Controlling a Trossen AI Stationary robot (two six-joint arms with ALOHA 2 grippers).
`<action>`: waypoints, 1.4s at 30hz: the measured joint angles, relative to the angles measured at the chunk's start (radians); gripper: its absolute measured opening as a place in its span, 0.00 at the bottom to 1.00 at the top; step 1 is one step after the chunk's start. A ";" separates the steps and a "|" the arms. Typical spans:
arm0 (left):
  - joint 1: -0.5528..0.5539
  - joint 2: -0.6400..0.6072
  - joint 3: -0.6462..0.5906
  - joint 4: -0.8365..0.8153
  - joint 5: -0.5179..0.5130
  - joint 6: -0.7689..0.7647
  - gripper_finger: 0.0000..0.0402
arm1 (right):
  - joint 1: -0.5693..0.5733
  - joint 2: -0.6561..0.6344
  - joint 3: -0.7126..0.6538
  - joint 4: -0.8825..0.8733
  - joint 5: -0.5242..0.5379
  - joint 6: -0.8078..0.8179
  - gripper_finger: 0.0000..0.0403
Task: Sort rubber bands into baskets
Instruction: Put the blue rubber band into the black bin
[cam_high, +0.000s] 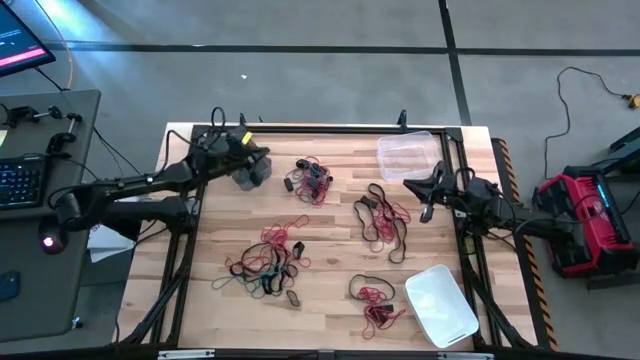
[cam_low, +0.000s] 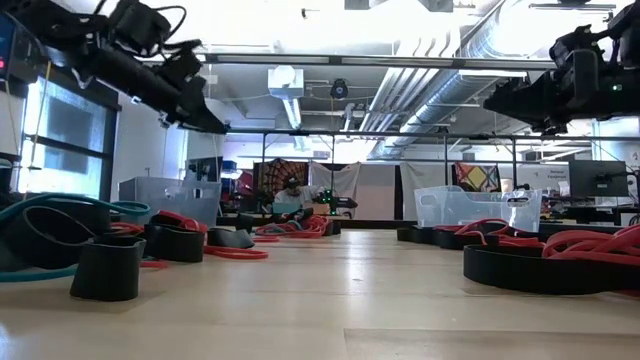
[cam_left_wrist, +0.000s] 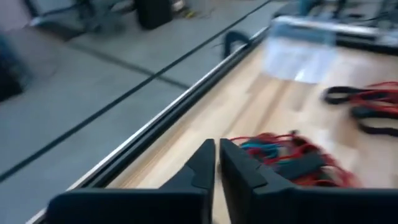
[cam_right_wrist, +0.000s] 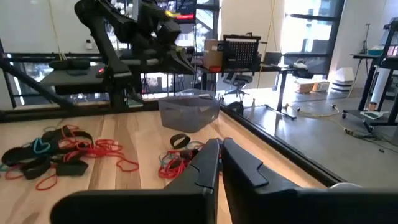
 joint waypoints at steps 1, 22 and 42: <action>-0.015 -0.012 -0.008 0.009 0.015 0.011 0.01 | 0.000 0.011 0.000 0.008 -0.002 0.003 0.03; -0.709 -0.083 0.081 -0.250 -0.092 -0.043 0.00 | 0.000 0.269 0.000 0.209 -0.078 0.018 0.00; -1.333 0.229 0.323 -0.903 -0.143 -0.928 0.01 | 0.000 0.275 0.000 0.216 -0.077 0.013 0.00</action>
